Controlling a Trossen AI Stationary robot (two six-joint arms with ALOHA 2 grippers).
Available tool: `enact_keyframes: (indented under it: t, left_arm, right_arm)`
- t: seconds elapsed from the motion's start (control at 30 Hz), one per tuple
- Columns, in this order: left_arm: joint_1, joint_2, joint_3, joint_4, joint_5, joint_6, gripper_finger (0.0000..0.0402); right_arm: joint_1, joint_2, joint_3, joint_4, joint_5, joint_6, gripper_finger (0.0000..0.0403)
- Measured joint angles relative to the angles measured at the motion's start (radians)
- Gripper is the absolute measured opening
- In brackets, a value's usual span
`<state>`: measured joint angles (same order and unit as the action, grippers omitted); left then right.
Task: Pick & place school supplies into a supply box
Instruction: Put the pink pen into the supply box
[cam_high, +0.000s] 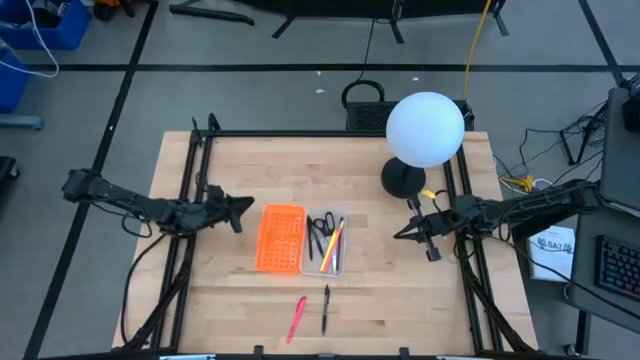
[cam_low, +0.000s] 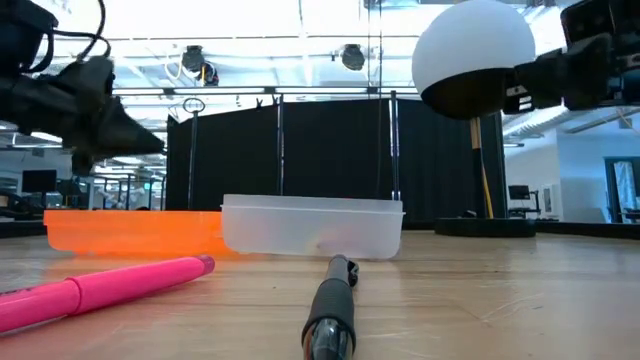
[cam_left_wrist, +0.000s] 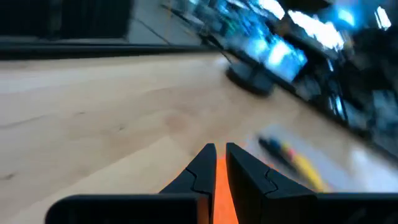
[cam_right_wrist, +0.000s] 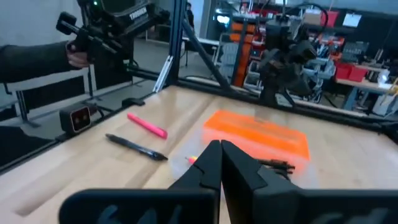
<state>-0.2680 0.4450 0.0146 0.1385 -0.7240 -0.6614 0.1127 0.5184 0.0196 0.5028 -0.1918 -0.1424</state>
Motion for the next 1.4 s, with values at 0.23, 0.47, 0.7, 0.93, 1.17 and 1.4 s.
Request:
enact_keyframes:
  t: [0.23, 0.47, 0.7, 0.93, 1.17, 1.4]
  left_arm:
    - [-0.043, 0.092, 0.199, -0.128, -0.046, -0.040, 0.0006]
    - [-0.149, 0.438, 0.638, -0.420, -0.100, -0.170, 0.0003]
    - [-0.300, 0.936, 1.051, -0.819, 0.064, -0.680, 0.0002]
    - [-0.430, 1.373, 1.426, -1.011, 0.320, -0.980, 0.0002]
    - [-0.448, 1.670, 1.819, -1.219, 0.480, -1.039, 0.0001]
    - [-0.433, 1.839, 2.085, -1.426, 0.542, -0.996, 0.0007]
  right_arm:
    - [0.000, -0.017, -0.001, 0.036, -0.049, -0.046, 0.0000]
    - [0.000, -0.018, -0.002, 0.075, -0.050, 0.008, 0.0000]
    - [0.000, -0.018, -0.003, 0.076, -0.049, -0.009, 0.0000]
    - [0.000, -0.018, -0.004, 0.049, -0.048, -0.001, 0.0000]
    - [0.000, -0.018, -0.004, 0.012, -0.047, 0.031, 0.0000]
    - [0.000, -0.018, -0.005, 0.016, -0.046, 0.095, 0.0000]
